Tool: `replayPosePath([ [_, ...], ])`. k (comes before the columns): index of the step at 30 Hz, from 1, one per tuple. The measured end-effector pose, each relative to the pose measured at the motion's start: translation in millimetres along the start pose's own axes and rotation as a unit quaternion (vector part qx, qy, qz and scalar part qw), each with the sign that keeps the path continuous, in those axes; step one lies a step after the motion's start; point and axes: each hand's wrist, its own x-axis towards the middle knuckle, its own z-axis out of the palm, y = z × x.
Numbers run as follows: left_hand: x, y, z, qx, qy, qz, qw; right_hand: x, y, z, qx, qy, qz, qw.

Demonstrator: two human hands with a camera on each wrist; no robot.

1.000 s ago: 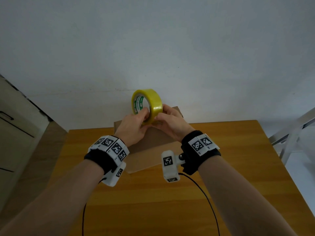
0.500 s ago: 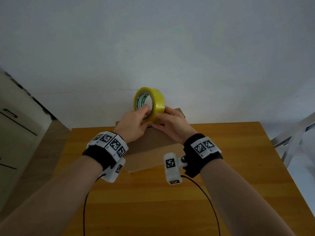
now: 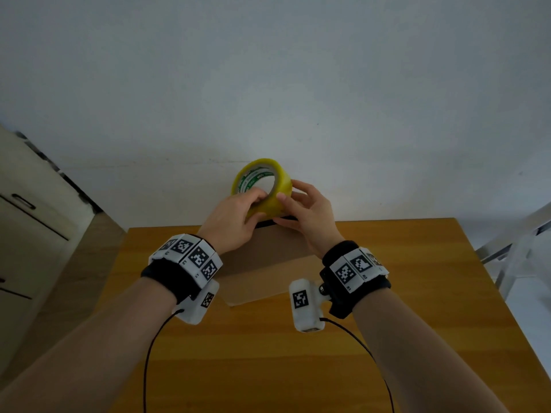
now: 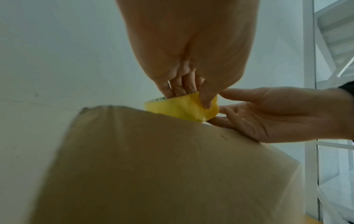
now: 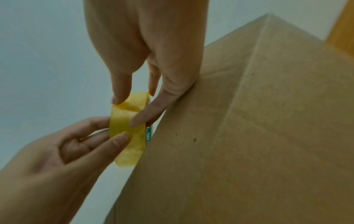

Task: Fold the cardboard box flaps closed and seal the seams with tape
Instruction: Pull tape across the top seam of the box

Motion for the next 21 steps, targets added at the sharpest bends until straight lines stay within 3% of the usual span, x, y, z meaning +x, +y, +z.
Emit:
replayPosePath([
  [4,0,0,4,0.009,0.001,-0.006,1.0,4,9,-1,-0.13,0.073,-0.094,0.984],
  [7,0,0,8,0.028,0.0,-0.007,1.0,6,16,-4,-0.223,0.099,-0.172,0.955],
  [9,1,0,10,0.035,0.008,0.0,0.999,4,21,-5,-0.307,0.12,-0.261,0.907],
  [11,2,1,11,0.038,0.008,0.005,0.999,2,26,-6,-0.386,0.139,-0.358,0.839],
  [14,3,0,12,0.035,0.002,0.008,0.999,3,31,-9,-0.466,0.134,-0.431,0.761],
  [18,4,-4,16,0.045,-0.011,0.009,0.999,4,37,-10,-0.547,0.115,-0.443,0.701],
  [21,3,-7,19,0.052,-0.024,0.013,0.998,6,38,-7,-0.575,0.127,-0.437,0.68],
])
